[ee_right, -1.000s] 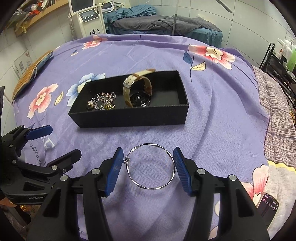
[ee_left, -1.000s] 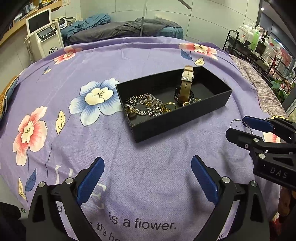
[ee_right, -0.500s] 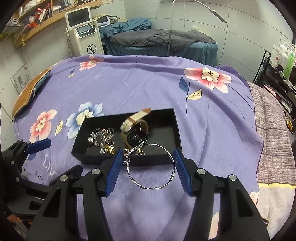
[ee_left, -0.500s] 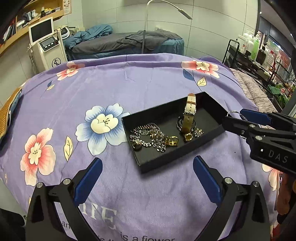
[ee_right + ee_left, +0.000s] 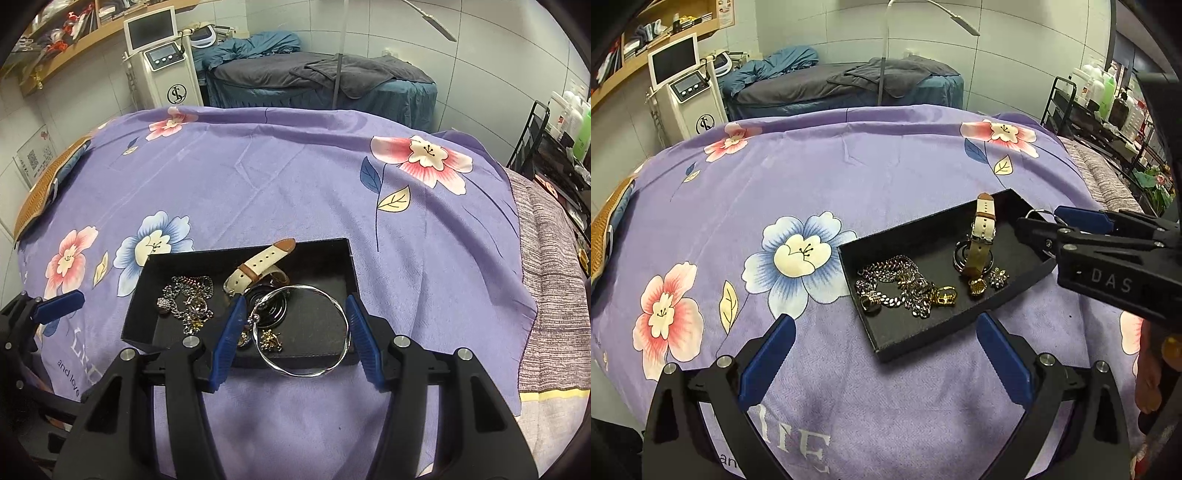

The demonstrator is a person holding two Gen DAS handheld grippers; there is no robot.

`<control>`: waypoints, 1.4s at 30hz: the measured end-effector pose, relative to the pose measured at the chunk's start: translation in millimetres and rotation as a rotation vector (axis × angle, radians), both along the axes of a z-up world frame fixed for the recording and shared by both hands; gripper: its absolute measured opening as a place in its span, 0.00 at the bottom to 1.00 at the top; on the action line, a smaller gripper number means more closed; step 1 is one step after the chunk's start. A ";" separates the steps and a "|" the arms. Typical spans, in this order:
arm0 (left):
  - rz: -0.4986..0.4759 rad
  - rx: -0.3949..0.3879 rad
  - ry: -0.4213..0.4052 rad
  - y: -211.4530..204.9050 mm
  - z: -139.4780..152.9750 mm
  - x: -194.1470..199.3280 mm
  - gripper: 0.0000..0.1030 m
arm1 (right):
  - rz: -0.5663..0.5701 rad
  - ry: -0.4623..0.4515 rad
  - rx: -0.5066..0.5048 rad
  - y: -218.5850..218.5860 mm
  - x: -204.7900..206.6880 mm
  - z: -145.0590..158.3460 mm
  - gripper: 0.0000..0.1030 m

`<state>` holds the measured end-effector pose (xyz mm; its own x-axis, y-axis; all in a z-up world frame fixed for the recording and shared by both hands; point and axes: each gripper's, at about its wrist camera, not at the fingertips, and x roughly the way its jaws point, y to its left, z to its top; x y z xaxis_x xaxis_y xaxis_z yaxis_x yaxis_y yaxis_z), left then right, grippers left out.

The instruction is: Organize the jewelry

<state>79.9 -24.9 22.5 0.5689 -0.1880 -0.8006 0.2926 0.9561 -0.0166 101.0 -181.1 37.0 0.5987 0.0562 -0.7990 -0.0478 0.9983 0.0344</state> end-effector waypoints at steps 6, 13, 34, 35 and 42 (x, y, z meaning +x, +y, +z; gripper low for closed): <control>0.000 0.005 0.004 -1.6 -1.8 1.8 0.94 | -0.009 -0.007 0.023 -5.2 7.0 -4.8 0.59; 0.001 0.008 0.009 -2.0 -3.2 -1.4 0.94 | -0.011 -0.020 0.012 -2.2 2.1 1.2 0.71; 0.073 0.088 0.132 19.4 -20.7 -18.8 0.94 | -0.066 0.193 -0.039 -8.8 -35.5 -16.4 0.90; 0.076 0.093 0.139 19.1 -21.8 -18.8 0.94 | -0.062 0.203 -0.046 -7.1 -35.8 -18.7 0.90; 0.079 0.119 0.175 14.1 -28.3 -19.0 0.94 | -0.043 0.242 -0.082 1.7 -39.2 -29.1 0.90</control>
<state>60.8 -10.8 -5.8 0.4289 -0.0468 -0.9021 0.2193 0.9742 0.0538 61.8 -179.4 7.9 0.3899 -0.0361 -0.9202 -0.0058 0.9991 -0.0416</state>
